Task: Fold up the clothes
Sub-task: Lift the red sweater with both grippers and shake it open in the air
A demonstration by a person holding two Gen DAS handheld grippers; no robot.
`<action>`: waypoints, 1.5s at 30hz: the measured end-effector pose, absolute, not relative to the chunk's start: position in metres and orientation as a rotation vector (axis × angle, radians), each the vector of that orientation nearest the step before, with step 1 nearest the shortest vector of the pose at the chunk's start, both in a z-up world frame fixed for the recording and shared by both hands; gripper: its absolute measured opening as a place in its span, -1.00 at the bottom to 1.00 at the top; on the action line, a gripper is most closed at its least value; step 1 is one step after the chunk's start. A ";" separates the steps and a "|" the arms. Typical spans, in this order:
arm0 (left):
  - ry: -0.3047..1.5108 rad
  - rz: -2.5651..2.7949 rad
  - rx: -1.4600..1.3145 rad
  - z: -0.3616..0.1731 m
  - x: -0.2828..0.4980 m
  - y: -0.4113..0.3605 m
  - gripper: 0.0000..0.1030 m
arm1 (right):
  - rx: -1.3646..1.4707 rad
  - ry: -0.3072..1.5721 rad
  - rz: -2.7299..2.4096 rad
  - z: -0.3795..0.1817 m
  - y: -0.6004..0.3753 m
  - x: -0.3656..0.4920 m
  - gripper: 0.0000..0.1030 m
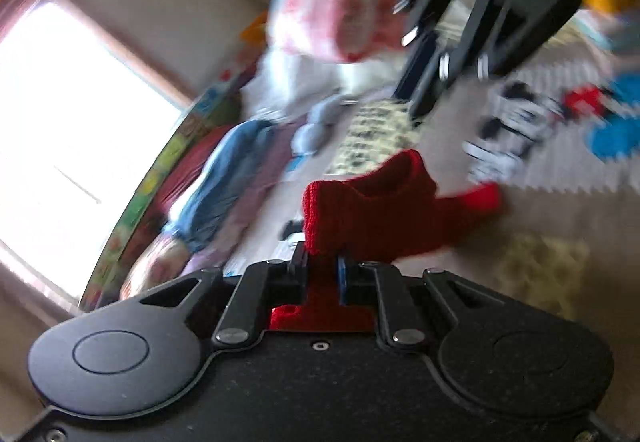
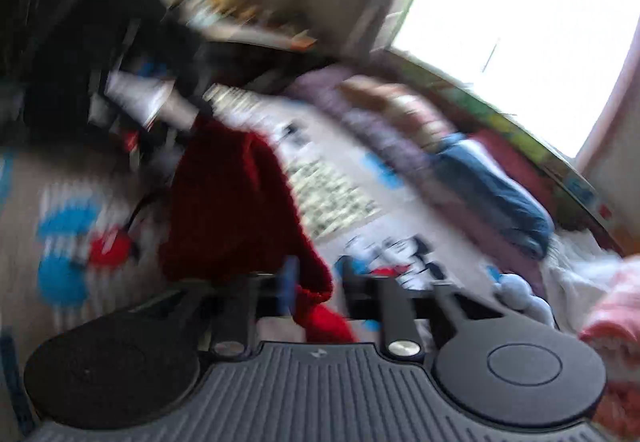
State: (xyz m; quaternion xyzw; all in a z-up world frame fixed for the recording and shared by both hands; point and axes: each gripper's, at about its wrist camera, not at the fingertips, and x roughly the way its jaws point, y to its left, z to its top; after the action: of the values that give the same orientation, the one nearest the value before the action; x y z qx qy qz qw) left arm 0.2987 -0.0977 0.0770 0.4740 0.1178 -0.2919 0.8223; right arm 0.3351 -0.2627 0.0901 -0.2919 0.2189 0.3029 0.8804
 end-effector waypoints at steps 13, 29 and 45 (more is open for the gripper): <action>0.321 -0.627 0.907 0.083 0.280 -0.063 -0.76 | -0.724 0.486 0.698 -0.031 -0.199 0.261 0.34; 0.356 -0.568 0.920 0.081 0.310 -0.045 -0.77 | -0.364 0.458 0.546 -0.002 -0.224 0.331 -0.78; 0.180 -0.290 0.866 0.135 0.441 -0.095 -0.76 | -0.448 0.278 0.270 0.149 -0.277 0.426 -0.79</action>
State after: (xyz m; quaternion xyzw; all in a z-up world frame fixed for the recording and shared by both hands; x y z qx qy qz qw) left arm 0.4411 -0.0953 0.1355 0.4176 0.0867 -0.1399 0.8936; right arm 0.4265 -0.2775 0.1487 -0.2206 0.1369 0.1332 0.9565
